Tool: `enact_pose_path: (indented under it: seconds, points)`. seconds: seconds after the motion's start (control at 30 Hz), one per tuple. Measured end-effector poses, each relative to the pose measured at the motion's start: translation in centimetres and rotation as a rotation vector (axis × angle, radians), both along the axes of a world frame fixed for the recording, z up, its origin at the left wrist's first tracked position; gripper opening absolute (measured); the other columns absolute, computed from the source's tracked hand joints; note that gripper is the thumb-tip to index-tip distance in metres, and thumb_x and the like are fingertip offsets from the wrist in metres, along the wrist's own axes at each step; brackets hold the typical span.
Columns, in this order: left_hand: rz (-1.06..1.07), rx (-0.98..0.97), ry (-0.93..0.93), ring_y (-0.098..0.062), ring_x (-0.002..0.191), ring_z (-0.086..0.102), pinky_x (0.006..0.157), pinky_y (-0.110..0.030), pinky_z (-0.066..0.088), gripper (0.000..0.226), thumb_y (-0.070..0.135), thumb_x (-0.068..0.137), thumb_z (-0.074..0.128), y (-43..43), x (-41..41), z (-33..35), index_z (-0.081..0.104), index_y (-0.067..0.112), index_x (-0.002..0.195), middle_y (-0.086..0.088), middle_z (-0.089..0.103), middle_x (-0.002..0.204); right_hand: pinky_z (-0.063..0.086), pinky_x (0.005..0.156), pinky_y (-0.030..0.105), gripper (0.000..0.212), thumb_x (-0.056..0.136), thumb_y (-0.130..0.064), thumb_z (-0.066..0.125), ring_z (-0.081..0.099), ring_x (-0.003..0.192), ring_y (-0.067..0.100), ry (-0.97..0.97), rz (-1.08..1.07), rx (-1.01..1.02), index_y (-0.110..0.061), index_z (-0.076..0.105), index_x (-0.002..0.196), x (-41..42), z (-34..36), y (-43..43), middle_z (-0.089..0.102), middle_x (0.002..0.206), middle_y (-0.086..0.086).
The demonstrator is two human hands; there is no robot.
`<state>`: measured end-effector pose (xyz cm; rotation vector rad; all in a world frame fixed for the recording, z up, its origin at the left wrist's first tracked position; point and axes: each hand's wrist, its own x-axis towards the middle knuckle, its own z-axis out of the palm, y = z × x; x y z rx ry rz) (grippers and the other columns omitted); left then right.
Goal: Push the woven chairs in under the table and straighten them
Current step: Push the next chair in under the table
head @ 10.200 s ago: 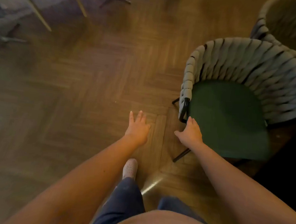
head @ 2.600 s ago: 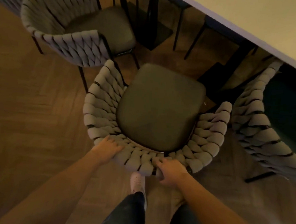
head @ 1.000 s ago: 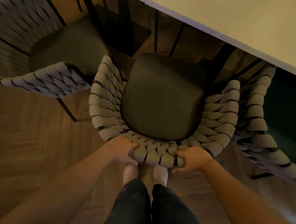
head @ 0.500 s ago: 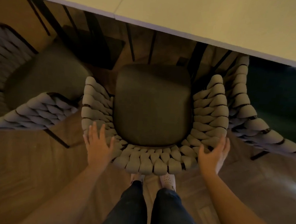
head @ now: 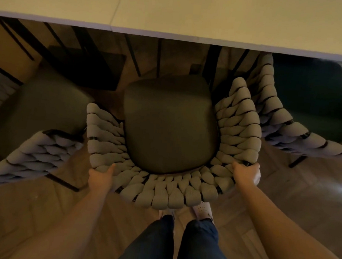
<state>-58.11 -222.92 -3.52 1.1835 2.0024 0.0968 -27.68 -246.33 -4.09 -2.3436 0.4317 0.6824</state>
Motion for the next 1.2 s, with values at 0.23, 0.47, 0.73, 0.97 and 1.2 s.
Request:
enact_pose_path:
  seconds: [0.23, 0.47, 0.73, 0.97, 1.2]
  points:
    - [0.031, 0.035, -0.016, -0.041, 0.130, 0.043, 0.101, -0.050, 0.041, 0.080, 0.038, 0.091, 0.064, 0.2, -0.2, 0.3, 0.025, -0.002, 0.148, -0.023, 0.040, 0.145, 0.039, 0.072, 0.035, 0.039, 0.084, -0.017, 0.063, 0.051, 0.091, 0.028, -0.133, 0.070, 0.054, -0.003, 0.048, 0.117, 0.5, 1.5, 1.6, 0.053, 0.100, 0.011]
    - [0.070, 0.095, -0.063, -0.039, 0.125, 0.048, 0.099, -0.046, 0.043, 0.066, 0.034, 0.092, 0.064, -1.0, 1.4, 0.3, 0.038, -0.001, 0.141, -0.021, 0.048, 0.138, 0.041, 0.074, 0.036, 0.044, 0.083, -0.021, 0.065, 0.055, 0.102, 0.034, -0.172, 0.100, 0.036, -0.006, 0.048, 0.122, 3.4, 1.7, 2.4, 0.058, 0.113, 0.015]
    - [0.015, 0.134, -0.053, -0.038, 0.124, 0.049, 0.101, -0.050, 0.044, 0.064, 0.035, 0.091, 0.065, 2.7, 4.9, 1.2, 0.041, 0.003, 0.140, -0.020, 0.049, 0.137, 0.040, 0.076, 0.036, 0.047, 0.086, -0.022, 0.066, 0.054, 0.105, 0.035, -0.144, 0.056, 0.052, -0.003, 0.046, 0.124, 4.5, 0.7, 2.8, 0.057, 0.116, 0.017]
    - [-0.160, 0.094, 0.009, -0.041, 0.129, 0.043, 0.101, -0.049, 0.040, 0.074, 0.036, 0.090, 0.067, 8.1, 8.7, 1.1, 0.033, -0.003, 0.143, -0.024, 0.043, 0.143, 0.041, 0.077, 0.037, 0.054, 0.087, -0.025, 0.066, 0.053, 0.096, 0.031, -0.069, -0.008, 0.078, -0.004, 0.040, 0.129, 4.6, -0.1, 3.5, 0.056, 0.120, 0.019]
    - [-0.233, 0.022, -0.010, -0.040, 0.130, 0.043, 0.102, -0.048, 0.042, 0.082, 0.029, 0.086, 0.073, 10.7, 8.5, -0.2, 0.027, -0.003, 0.146, -0.023, 0.041, 0.144, 0.019, 0.119, 0.046, 0.092, 0.091, -0.023, 0.062, 0.007, 0.148, 0.035, -0.231, 0.383, -0.075, -0.006, -0.002, 0.154, 2.0, 0.4, 4.4, -0.003, 0.161, 0.017]
